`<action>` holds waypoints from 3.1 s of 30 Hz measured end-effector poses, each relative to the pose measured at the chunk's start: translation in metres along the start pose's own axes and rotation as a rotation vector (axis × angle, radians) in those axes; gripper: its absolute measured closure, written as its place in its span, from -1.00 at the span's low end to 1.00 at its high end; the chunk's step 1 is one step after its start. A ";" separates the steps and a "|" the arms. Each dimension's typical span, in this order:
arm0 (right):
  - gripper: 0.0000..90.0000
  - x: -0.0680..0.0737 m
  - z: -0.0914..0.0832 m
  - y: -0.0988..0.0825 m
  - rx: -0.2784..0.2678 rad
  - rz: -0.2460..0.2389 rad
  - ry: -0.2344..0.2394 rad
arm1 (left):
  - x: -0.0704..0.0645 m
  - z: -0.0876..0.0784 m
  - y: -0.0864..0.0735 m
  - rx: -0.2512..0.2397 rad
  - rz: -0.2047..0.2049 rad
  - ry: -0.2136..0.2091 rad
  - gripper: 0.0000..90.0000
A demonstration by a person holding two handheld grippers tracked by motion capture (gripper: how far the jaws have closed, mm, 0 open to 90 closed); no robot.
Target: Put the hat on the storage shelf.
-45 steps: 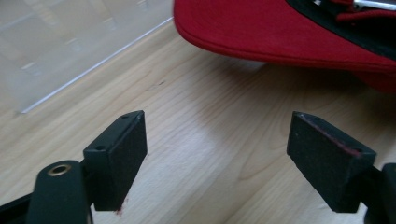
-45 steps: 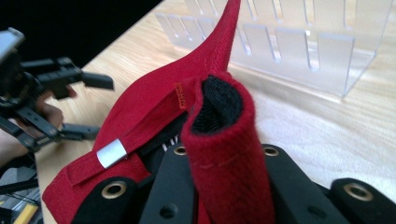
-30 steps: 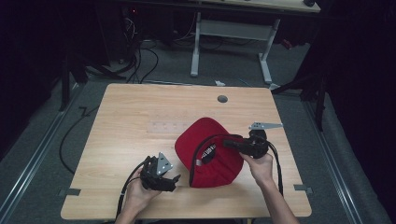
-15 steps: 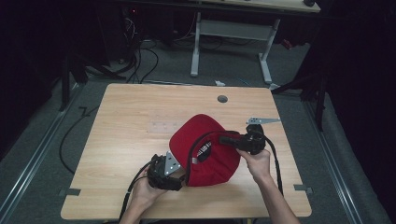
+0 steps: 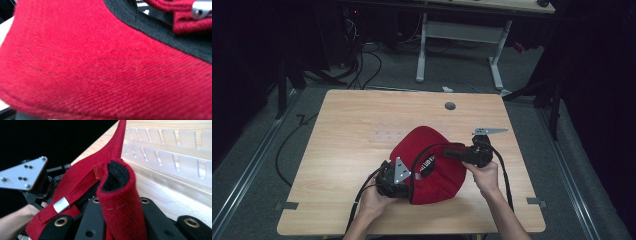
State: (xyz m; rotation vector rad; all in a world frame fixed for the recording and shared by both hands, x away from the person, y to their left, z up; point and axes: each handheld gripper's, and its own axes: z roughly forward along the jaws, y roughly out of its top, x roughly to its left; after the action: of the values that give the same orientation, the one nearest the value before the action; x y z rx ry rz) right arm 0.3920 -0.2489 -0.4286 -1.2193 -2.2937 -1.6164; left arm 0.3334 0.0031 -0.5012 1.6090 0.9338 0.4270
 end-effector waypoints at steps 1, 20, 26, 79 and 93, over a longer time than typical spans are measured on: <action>0.88 -0.001 -0.002 0.001 -0.006 0.002 0.001 | -0.001 0.000 0.000 -0.004 0.001 0.001 -0.54; 0.88 -0.003 -0.009 0.010 0.017 0.015 -0.065 | 0.006 -0.019 0.008 -0.101 0.029 0.051 -0.57; 0.88 -0.004 -0.007 0.010 0.043 0.023 -0.090 | 0.006 -0.028 0.011 -0.120 0.023 0.051 -0.62; 0.06 -0.017 -0.019 0.013 -0.071 0.069 -0.185 | -0.013 -0.020 0.008 0.069 0.174 -0.074 0.91; -0.05 -0.021 -0.044 0.010 -0.205 0.064 -0.229 | 0.012 -0.034 0.019 0.003 0.040 -0.021 0.91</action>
State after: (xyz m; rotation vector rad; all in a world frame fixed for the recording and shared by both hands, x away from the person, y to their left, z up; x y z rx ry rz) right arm 0.3968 -0.2956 -0.4121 -1.5823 -2.2285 -1.8113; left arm 0.3231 0.0339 -0.4772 1.6338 0.8878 0.4354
